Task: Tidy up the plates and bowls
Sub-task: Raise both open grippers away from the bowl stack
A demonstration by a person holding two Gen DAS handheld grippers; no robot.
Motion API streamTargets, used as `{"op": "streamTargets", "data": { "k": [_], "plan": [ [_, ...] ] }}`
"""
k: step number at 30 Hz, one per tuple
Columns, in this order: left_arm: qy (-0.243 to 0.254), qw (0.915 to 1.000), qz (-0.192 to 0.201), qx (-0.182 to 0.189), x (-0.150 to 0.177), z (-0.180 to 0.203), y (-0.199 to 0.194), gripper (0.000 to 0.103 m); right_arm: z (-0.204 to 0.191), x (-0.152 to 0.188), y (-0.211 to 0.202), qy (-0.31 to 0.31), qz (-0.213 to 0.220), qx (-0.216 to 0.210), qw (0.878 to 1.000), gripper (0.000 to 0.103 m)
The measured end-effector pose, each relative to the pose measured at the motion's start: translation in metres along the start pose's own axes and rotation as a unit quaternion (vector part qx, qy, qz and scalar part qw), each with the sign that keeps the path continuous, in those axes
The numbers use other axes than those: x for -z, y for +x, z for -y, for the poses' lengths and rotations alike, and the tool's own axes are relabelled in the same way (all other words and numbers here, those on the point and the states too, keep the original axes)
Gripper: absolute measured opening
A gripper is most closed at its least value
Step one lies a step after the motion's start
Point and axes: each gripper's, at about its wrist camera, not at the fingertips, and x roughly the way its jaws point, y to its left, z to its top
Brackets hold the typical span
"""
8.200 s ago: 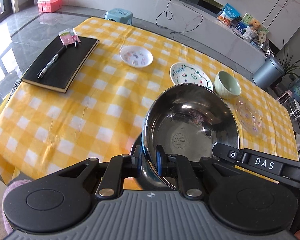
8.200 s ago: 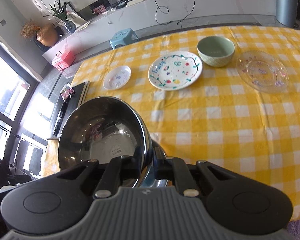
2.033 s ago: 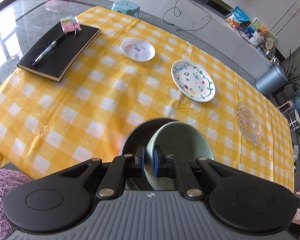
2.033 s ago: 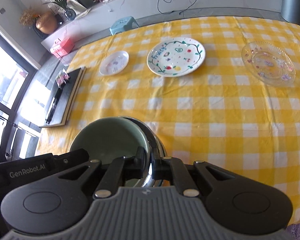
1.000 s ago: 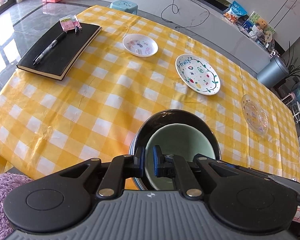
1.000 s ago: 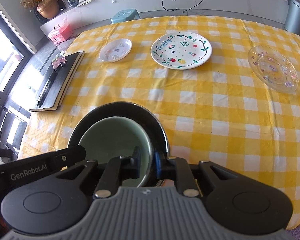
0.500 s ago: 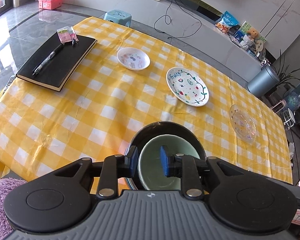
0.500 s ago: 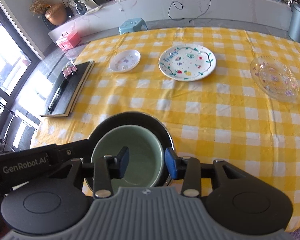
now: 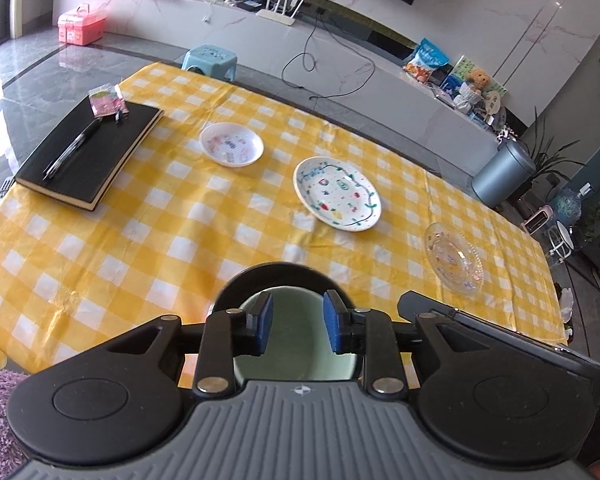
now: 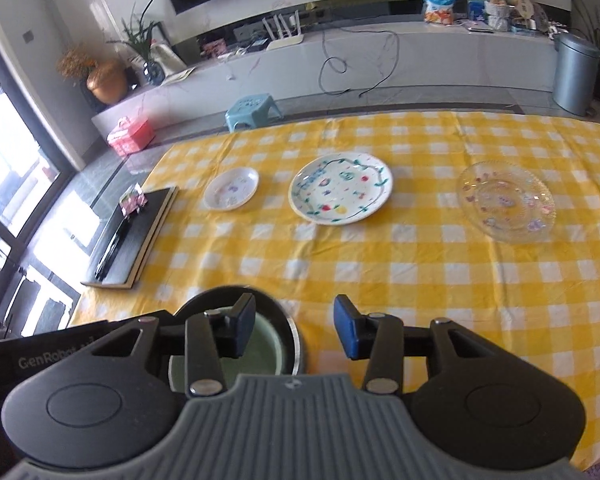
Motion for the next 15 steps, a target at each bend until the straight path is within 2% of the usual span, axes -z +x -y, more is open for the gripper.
{"op": "streamTargets", "data": {
  "k": [8,15],
  "plan": [
    [0.034,0.9993,0.009,0.016,0.001,0.044,0.010,0.035,0.055,-0.005,-0.014,0.061,0.023,0.015,0.998,0.044],
    [0.057,0.9981,0.000,0.024,0.003,0.085,0.036,0.039,0.106,-0.005,-0.019,0.099,0.043,0.035,0.994,0.044]
  ]
}}
